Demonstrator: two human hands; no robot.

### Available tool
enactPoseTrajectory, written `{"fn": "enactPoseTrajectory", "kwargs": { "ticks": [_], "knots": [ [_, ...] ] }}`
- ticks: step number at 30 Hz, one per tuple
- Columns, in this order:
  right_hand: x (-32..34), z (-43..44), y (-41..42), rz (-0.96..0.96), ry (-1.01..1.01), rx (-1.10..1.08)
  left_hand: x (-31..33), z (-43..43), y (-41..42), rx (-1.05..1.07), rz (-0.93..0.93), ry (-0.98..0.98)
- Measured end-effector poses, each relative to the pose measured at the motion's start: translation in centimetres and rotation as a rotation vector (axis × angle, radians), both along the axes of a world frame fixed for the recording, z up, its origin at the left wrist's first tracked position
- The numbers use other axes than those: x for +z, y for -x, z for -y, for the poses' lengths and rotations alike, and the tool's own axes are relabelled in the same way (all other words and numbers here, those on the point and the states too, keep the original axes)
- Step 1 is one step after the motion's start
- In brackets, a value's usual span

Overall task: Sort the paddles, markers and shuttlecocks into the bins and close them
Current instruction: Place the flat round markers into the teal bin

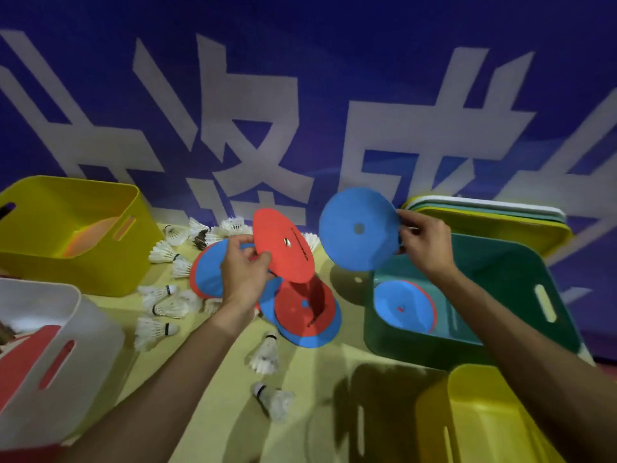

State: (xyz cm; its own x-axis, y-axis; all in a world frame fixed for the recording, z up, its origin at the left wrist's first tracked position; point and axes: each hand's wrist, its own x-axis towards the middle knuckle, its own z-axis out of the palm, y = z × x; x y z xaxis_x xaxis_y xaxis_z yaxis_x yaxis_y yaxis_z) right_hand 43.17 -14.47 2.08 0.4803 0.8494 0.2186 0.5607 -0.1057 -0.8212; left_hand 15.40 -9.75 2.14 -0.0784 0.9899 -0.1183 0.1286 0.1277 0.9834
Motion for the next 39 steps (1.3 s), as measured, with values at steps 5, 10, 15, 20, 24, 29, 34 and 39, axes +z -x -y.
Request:
{"fn": "enactPoseTrajectory", "kwargs": {
  "ticks": [5,10,15,20,24,29,34,39],
  "knots": [
    [0.6,5.2,-4.5,-0.365,0.034,-0.162,1.6,2.5,-4.6,-0.086,0.096,0.012],
    [-1.3,8.7,-8.3,-0.373,0.221,-0.244,1.3,4.0,-7.0,-0.048,0.167,0.042],
    [-4.4,8.6,-8.8,-0.23,0.481,-0.186,1.2,4.8,-7.1,-0.063,0.189,0.023],
    [-7.4,6.1,-8.5,-0.114,0.676,-0.068,1.3,4.9,-6.6,-0.076,0.163,0.029],
    [-8.9,4.7,-8.3,-0.118,0.725,-0.029,1.4,4.8,-6.2,-0.069,0.18,0.039],
    [-8.9,4.7,-8.6,-0.077,0.826,-0.006,1.7,4.8,-6.1,-0.111,0.213,0.065],
    [-7.7,5.6,-8.9,0.018,0.758,0.015,2.4,5.4,-7.5,-0.179,0.24,0.048],
    [-3.9,5.8,-6.4,-0.441,0.497,0.044,2.6,5.5,-9.3,-0.198,0.286,0.063]
  ]
}}
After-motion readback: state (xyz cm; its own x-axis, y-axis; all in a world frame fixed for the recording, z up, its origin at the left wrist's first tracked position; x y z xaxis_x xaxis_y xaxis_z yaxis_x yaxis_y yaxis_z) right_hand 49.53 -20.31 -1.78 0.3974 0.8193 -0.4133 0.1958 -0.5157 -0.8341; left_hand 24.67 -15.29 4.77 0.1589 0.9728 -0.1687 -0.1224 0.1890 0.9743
